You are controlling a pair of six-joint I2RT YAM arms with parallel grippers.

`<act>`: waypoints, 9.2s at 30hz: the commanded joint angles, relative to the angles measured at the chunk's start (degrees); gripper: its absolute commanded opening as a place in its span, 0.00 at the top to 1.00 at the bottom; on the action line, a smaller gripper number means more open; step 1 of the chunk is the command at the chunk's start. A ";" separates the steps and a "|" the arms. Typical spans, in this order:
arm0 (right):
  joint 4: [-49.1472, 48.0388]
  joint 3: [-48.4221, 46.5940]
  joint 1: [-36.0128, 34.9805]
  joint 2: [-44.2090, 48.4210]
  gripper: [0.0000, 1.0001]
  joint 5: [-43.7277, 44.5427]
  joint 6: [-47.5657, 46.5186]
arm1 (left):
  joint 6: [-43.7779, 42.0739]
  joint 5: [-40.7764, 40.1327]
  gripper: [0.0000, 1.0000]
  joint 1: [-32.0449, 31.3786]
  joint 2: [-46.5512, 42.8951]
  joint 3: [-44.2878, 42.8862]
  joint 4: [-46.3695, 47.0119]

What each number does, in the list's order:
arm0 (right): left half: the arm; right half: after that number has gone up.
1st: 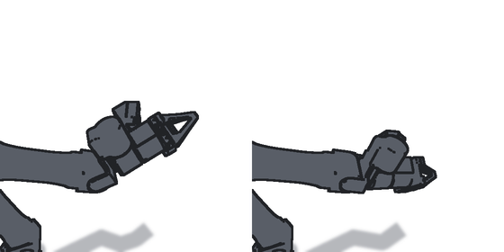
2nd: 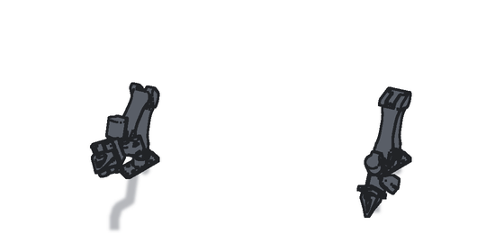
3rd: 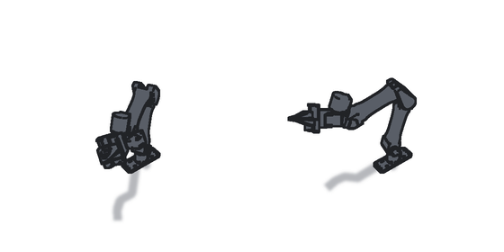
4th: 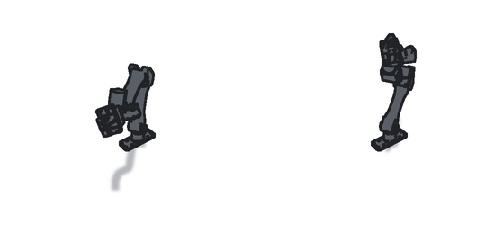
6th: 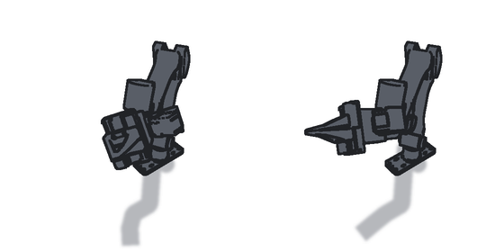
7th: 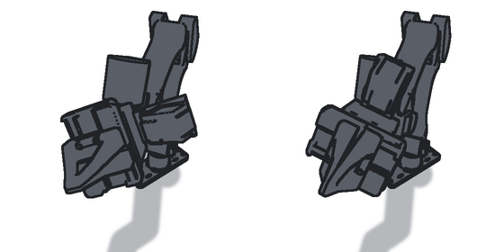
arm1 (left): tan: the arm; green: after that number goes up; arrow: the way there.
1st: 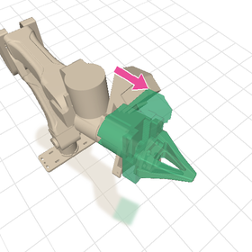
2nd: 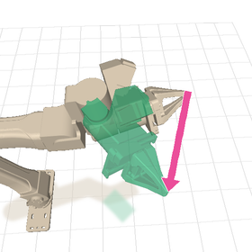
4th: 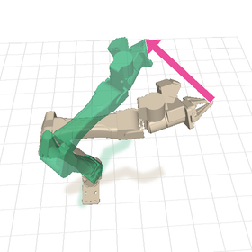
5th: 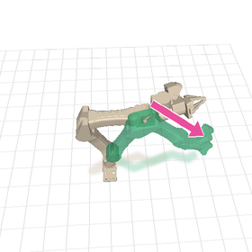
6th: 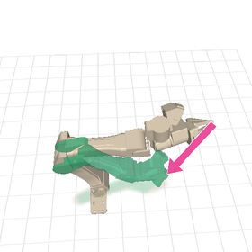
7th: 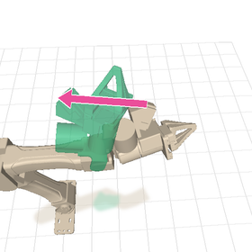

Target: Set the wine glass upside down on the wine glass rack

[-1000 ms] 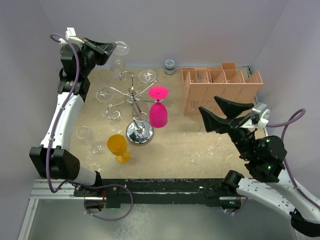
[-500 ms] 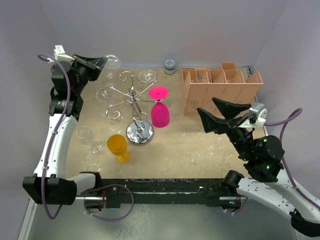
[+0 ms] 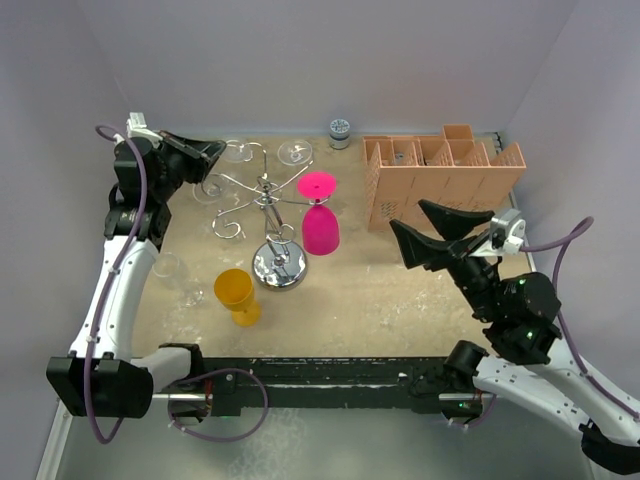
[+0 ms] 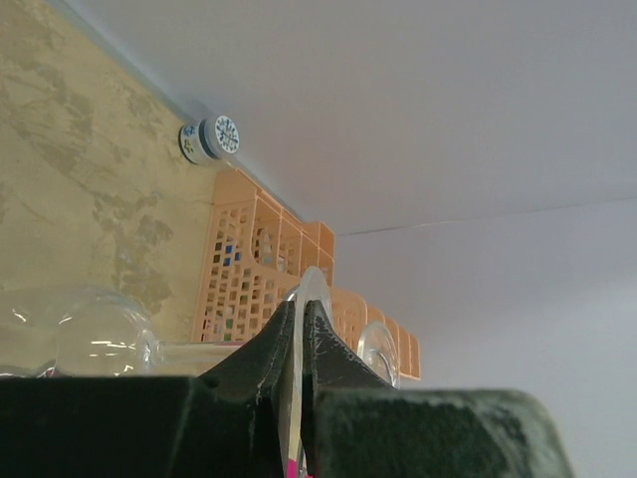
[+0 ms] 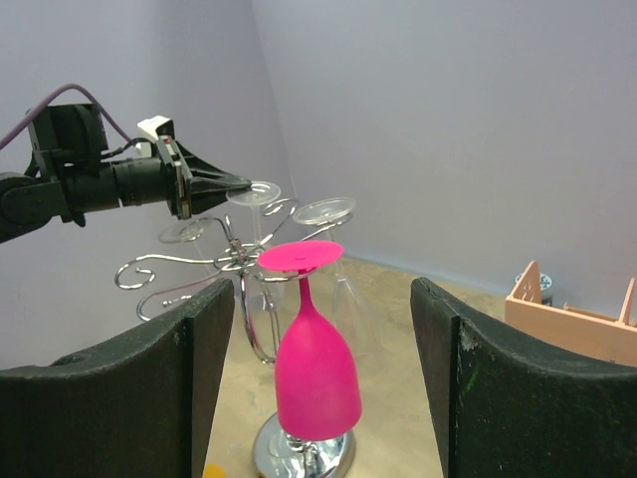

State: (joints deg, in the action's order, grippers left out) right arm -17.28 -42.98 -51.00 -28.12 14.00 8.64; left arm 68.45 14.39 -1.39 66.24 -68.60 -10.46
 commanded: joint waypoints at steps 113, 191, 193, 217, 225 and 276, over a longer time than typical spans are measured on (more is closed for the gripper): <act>-4.69 -0.01 -0.17 -0.80 0.27 0.06 2.88 | -14.92 -5.77 0.89 -5.38 5.55 -15.39 -11.56; 21.95 -11.75 -0.16 -9.41 0.33 21.55 28.67 | -24.17 -39.26 0.62 -5.16 -14.90 9.53 -47.37; 21.67 -11.44 -0.15 -8.36 0.33 22.43 27.84 | -23.94 -39.86 0.63 -5.20 -14.41 10.79 -47.11; 16.36 -11.03 -0.15 -8.93 0.34 22.39 26.55 | -24.51 -42.48 1.00 -5.20 -18.16 14.33 -42.83; 14.14 -10.95 -0.17 -10.08 0.34 21.58 26.86 | -24.39 -47.60 1.00 -5.20 -22.90 6.28 -46.07; -26.70 -11.89 -0.15 -29.06 0.35 0.92 52.90 | 20.61 -1.01 1.00 -5.68 -15.17 0.06 35.27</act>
State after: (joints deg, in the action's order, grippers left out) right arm -38.48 -52.16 -51.00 -56.34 12.21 56.16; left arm 84.79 13.34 -6.02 51.68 -67.57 12.19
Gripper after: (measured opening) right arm 0.648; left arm 0.035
